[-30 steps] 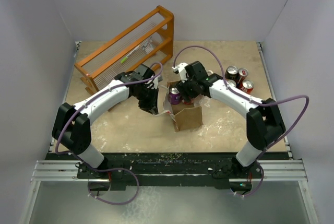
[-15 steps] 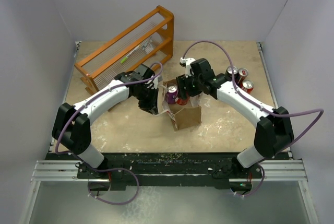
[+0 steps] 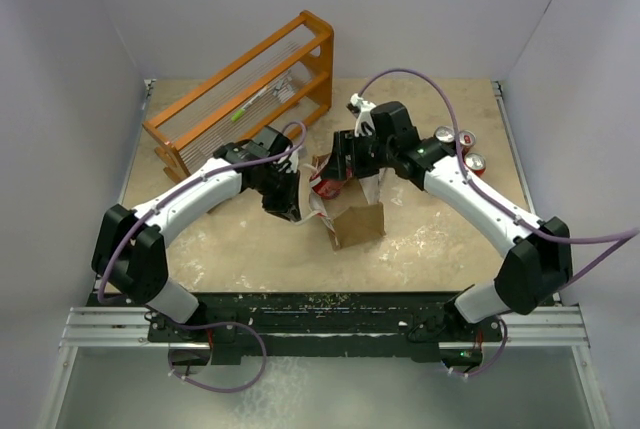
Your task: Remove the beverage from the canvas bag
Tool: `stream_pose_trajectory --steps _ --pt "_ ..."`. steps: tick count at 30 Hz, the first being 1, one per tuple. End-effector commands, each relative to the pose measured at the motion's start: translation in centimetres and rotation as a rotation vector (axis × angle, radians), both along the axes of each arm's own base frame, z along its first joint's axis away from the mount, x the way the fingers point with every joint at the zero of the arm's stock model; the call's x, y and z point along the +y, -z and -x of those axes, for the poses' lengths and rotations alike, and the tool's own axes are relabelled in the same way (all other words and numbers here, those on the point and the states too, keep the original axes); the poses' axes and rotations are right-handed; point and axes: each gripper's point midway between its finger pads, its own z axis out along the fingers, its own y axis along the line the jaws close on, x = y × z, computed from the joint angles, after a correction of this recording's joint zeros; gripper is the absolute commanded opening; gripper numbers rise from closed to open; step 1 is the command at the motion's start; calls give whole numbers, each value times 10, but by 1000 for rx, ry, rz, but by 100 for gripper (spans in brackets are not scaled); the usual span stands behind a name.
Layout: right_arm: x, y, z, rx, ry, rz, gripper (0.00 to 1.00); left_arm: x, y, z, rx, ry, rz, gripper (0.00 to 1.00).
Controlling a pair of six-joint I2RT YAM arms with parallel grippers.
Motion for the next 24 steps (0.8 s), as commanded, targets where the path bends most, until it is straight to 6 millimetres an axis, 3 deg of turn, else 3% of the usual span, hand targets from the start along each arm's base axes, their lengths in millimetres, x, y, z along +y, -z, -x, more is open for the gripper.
stream_pose_trajectory --steps 1,4,8,13,18,21,24 --pt "24 -123 0 -186 -46 -279 0 2 -11 3 -17 -22 23 0" --pt "21 -161 -2 -251 -30 -315 0 3 -10 4 -15 -29 22 0" --pt "1 -199 -9 -340 41 -282 0 3 -9 5 -11 -32 22 0" --pt "-51 -233 -24 -503 244 -133 0 4 -9 5 -12 -31 19 0" --pt "-127 -236 -32 -632 523 118 0 4 -7 5 -9 -26 16 0" --pt "-173 -236 -23 -666 705 219 0 4 -6 5 -7 -22 15 0" --pt "-206 -223 -11 -657 861 286 0 4 -4 5 -3 -15 13 0"
